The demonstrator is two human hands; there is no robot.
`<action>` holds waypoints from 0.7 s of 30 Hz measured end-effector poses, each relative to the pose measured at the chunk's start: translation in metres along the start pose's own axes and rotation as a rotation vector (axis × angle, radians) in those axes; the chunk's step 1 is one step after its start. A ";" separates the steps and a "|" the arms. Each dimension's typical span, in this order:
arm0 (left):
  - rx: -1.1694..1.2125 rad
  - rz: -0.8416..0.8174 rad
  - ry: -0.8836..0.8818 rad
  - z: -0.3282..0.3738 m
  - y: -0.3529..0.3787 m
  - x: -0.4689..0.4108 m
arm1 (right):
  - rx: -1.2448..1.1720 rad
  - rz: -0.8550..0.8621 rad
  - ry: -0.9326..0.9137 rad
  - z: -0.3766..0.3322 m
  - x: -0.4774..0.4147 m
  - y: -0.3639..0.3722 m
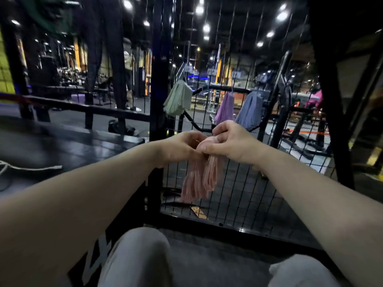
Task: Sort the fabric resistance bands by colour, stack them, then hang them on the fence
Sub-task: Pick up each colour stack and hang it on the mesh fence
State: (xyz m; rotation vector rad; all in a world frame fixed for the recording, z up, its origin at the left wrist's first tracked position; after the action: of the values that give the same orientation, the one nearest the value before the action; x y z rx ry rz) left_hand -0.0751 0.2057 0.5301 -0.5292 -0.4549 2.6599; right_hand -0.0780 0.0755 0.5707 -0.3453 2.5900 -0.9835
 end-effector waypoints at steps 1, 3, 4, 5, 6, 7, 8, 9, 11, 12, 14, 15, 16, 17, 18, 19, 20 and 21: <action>0.010 0.007 0.017 0.009 0.000 0.002 | 0.015 0.016 -0.003 -0.008 0.002 -0.006; 0.062 0.011 0.056 0.023 0.000 0.005 | -0.001 0.021 0.010 -0.016 0.006 -0.016; 0.075 0.033 0.080 0.030 -0.002 0.006 | -0.029 0.016 0.019 -0.019 0.008 -0.019; 0.057 0.080 0.111 0.037 -0.005 0.006 | -0.054 0.010 0.024 -0.022 0.011 -0.022; -0.006 0.149 0.159 0.047 -0.010 0.007 | -0.065 0.015 0.023 -0.027 0.015 -0.026; -0.110 0.221 0.211 0.057 -0.015 0.009 | -0.068 0.026 0.026 -0.030 0.018 -0.029; -0.236 0.283 0.266 0.069 -0.018 0.012 | -0.071 0.044 0.030 -0.034 0.021 -0.034; -0.364 0.330 0.312 0.079 -0.019 0.014 | -0.068 0.059 0.036 -0.037 0.023 -0.037; -0.585 0.383 0.347 0.095 -0.020 0.020 | -0.053 0.072 0.048 -0.043 0.030 -0.041; -0.693 0.392 0.343 0.101 -0.020 0.023 | -0.025 0.071 0.055 -0.046 0.033 -0.042; -0.905 0.379 0.350 0.114 -0.012 0.027 | 0.092 0.046 0.038 -0.056 0.041 -0.041; -0.985 0.361 0.369 0.118 -0.007 0.028 | 0.156 0.033 0.021 -0.061 0.044 -0.039; -1.041 0.347 0.387 0.123 -0.002 0.028 | 0.214 0.032 0.002 -0.067 0.048 -0.038; -1.075 0.336 0.383 0.125 0.001 0.027 | 0.265 0.034 -0.013 -0.071 0.050 -0.035; -1.093 0.327 0.365 0.127 0.002 0.026 | 0.311 0.037 -0.019 -0.075 0.051 -0.034; -1.107 0.312 0.344 0.127 0.002 0.023 | 0.347 0.041 -0.018 -0.076 0.051 -0.032; -1.122 0.293 0.326 0.127 0.003 0.020 | 0.370 0.049 -0.013 -0.076 0.049 -0.031; -1.139 0.273 0.314 0.128 0.003 0.016 | 0.382 0.066 -0.002 -0.073 0.046 -0.032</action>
State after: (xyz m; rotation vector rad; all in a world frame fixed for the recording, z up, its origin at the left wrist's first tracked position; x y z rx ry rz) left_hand -0.1433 0.1798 0.6361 -1.3529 -1.8955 2.2227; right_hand -0.1459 0.0797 0.6327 -0.1583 2.3243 -1.4157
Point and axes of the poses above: each hand's wrist, its own x-axis away from the middle knuckle, its own y-axis out of the palm, z = x × y, the point moved 8 cm from there along -x, towards the middle knuckle, and after that the axes turned 5 degrees about y, right-handed, at the moved point
